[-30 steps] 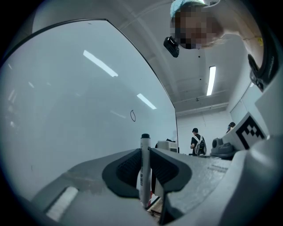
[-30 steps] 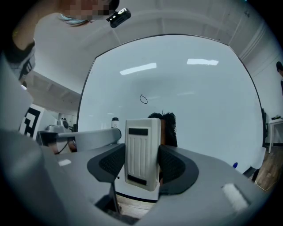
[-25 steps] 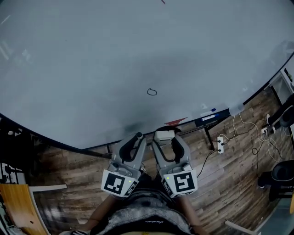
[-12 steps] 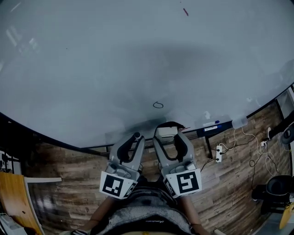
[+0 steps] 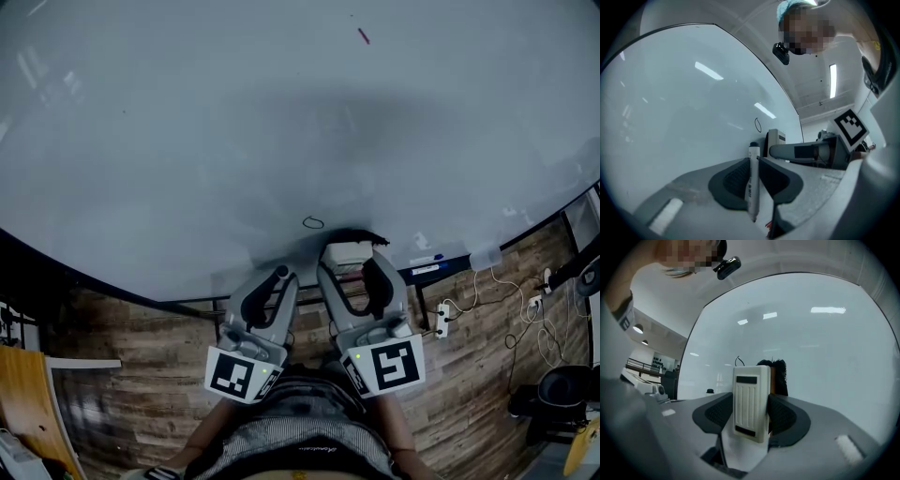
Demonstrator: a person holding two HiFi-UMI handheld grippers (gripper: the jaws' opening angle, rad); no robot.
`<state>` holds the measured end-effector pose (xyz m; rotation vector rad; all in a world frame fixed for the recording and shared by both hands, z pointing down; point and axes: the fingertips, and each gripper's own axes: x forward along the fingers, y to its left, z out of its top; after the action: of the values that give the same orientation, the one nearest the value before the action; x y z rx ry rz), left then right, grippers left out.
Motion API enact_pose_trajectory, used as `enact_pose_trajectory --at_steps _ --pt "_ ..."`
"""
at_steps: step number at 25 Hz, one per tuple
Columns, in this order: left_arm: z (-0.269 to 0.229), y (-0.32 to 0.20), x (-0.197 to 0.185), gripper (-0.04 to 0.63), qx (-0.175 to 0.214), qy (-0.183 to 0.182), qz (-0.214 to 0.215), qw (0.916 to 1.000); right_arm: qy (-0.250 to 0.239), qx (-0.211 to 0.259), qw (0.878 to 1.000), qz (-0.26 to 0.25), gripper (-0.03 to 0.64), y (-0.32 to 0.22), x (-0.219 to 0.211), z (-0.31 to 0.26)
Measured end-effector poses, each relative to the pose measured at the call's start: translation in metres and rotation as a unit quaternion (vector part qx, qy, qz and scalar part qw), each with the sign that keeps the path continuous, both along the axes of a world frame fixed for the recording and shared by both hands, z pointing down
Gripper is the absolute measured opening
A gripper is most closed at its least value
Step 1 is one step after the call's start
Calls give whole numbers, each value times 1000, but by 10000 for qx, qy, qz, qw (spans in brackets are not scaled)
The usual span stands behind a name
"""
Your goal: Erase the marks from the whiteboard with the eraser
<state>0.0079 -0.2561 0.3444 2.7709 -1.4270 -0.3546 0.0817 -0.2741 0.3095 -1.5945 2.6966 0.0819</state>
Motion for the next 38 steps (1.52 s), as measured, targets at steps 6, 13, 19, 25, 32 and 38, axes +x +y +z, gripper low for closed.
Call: enact_pose_trajectory --at_steps 6,13,19,25,32,38 --pt "-1 0 -7 75 27 -38 28 10000 54 9 9999 101 242 -5 -1 -9" --pt "4 5 -18 75 -19 -30 28 10000 -51 -7 9999 106 239 -5 -1 -23" --pt "8 13 -42 75 -60 -42 -68 10000 -278 -50 9995 122 239 -4 -10 -39" --pt "15 15 -51 75 -157 -26 -189 9997 -253 -241 9993 162 239 -7 -7 -37" --pt "13 19 -49 75 -209 28 -160 9996 -102 -199 9997 111 238 -4 -17 -45" --pt "13 26 -54 75 -194 30 -220 9996 66 -4 9999 -136 238 3 -46 -50"
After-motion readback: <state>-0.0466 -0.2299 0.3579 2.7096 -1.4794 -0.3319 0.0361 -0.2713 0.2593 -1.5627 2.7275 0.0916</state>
